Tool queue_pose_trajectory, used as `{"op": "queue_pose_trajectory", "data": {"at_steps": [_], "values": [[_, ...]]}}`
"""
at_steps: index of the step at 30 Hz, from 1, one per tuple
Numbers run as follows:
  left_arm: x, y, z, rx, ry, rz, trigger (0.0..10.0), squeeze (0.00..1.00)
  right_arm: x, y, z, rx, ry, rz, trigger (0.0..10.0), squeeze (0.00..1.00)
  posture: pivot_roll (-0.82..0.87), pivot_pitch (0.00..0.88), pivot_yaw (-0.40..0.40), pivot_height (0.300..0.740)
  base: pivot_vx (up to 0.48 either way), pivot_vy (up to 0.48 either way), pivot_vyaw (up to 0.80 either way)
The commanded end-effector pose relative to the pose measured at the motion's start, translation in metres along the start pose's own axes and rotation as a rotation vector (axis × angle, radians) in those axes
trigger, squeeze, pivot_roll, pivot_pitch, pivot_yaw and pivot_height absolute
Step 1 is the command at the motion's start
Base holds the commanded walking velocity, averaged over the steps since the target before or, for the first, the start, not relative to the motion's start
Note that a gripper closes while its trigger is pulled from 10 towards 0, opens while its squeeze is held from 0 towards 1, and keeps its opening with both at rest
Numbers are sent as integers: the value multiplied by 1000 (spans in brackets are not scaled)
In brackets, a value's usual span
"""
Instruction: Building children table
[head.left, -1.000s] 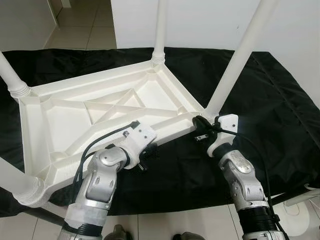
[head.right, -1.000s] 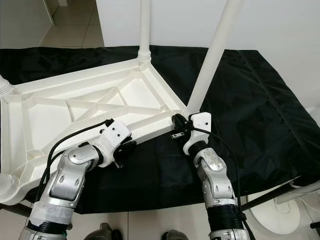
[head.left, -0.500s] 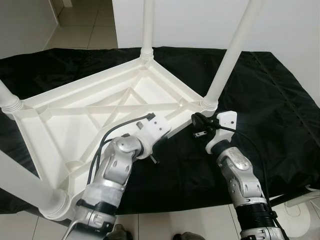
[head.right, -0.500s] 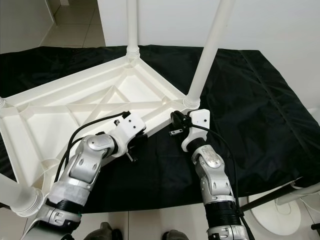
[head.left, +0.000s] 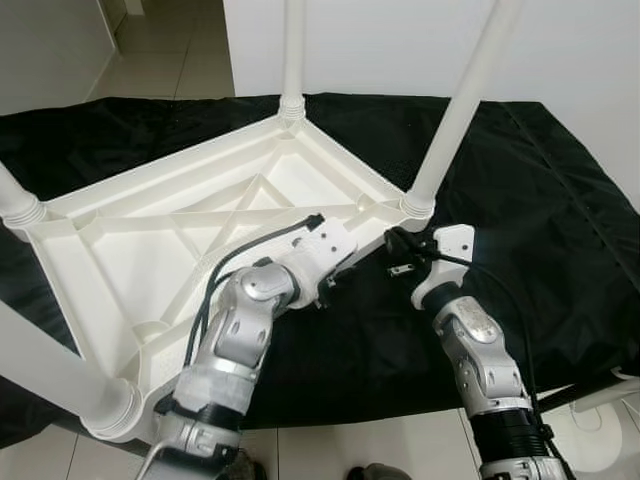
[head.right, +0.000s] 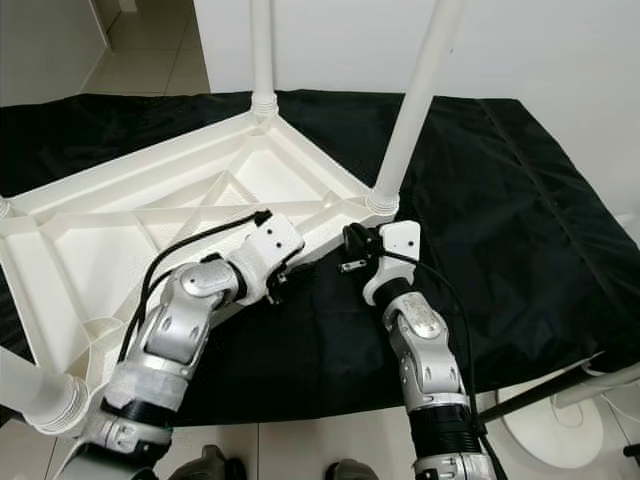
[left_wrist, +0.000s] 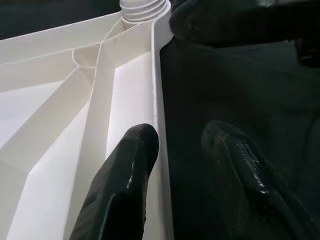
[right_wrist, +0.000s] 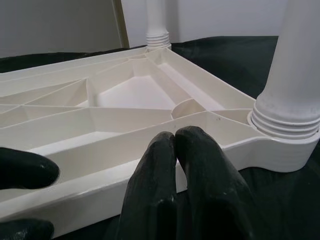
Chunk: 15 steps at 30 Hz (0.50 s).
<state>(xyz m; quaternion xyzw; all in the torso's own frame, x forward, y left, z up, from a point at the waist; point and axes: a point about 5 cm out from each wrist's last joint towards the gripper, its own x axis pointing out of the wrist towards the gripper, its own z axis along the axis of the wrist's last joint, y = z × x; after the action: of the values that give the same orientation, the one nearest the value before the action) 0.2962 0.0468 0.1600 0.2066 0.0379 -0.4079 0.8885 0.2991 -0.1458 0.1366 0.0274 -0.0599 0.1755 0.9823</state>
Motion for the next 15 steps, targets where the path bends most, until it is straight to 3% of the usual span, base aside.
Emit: {"op": "queue_pose_trajectory", "data": {"at_steps": [1, 6, 9, 15], "values": [[-3, 9, 1, -7, -17, 208, 10000, 0, -1, 1, -1, -13, 4, 2, 10000, 0, -80, 44, 10, 740, 0, 0, 0], [-25, 4, -6, 17, -14, 185, 10000, 0, -1, 0, -1, -20, 0, -2, 10000, 0, -62, 46, -2, 740, 0, 0, 0], [-36, 13, -11, -41, 0, 311, 10000, 0, 1, -5, 2, -35, -19, -85, 10000, 0, -57, 46, -4, 740, 0, 0, 0], [-39, 16, -10, -103, -17, 384, 10000, 0, 2, -7, 3, -37, -32, -140, 10000, 0, -44, 42, -13, 740, 0, 0, 0]]}}
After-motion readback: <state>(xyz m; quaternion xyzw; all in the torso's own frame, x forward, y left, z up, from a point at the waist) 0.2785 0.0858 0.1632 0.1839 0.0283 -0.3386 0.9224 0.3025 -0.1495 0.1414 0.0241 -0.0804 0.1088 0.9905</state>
